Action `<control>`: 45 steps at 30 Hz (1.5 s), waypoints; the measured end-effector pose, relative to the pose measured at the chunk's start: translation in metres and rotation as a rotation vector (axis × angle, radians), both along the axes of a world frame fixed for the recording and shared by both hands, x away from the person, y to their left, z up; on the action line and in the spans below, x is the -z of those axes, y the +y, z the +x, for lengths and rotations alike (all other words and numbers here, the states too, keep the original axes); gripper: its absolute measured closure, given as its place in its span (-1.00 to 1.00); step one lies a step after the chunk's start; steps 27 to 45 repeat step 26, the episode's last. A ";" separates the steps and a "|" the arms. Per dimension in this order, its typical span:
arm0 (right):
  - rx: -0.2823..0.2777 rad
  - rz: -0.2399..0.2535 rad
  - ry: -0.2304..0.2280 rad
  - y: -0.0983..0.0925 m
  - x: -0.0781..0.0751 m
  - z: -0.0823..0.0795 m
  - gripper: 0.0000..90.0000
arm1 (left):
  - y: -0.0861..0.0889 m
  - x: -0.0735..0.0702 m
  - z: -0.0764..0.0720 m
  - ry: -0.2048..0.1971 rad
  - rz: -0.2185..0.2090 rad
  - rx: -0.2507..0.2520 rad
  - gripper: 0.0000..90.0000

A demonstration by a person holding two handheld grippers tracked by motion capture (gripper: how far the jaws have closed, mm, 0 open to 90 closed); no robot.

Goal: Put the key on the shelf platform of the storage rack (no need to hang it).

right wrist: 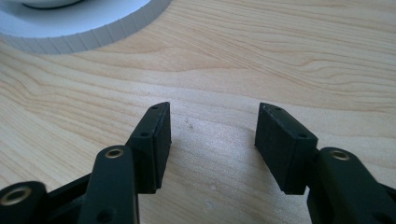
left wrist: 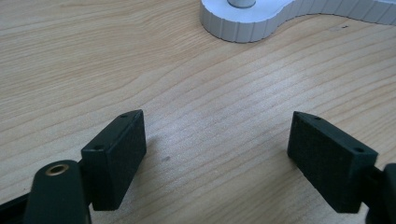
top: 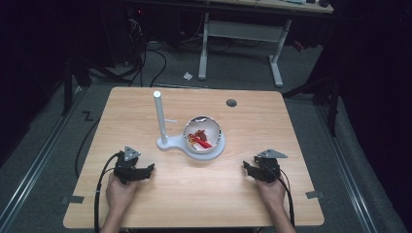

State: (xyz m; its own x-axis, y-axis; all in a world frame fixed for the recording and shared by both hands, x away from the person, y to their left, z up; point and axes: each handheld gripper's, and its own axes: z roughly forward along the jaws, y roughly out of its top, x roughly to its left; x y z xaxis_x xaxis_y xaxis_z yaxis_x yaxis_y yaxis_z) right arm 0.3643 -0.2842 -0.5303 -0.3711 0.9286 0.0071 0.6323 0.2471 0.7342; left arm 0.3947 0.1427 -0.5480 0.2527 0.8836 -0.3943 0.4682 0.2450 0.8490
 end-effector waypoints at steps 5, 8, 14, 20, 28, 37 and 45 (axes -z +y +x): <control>0.001 -0.024 -0.003 0.002 0.000 0.000 -0.05 | 0.000 0.000 0.000 0.000 0.000 0.000 -0.56; 0.003 -0.028 -0.003 0.002 0.000 0.000 -0.08 | 0.000 0.000 0.000 0.000 0.000 0.000 -0.56; 0.011 -0.027 -0.001 0.002 0.000 0.000 -0.12 | 0.000 0.000 0.000 -0.001 0.002 0.001 -0.56; 0.012 -0.027 0.000 0.002 0.000 0.000 -0.14 | 0.000 0.000 0.000 -0.001 0.002 0.000 -0.56; 0.010 -0.026 0.000 0.002 0.000 0.000 -0.15 | 0.000 0.000 0.000 -0.001 0.002 0.000 -0.56; 0.010 -0.026 0.000 0.002 0.000 0.000 -0.15 | 0.000 0.000 0.000 -0.001 0.002 0.000 -0.56; 0.010 -0.026 0.000 0.002 0.000 0.000 -0.15 | 0.000 0.000 0.000 -0.001 0.002 0.000 -0.56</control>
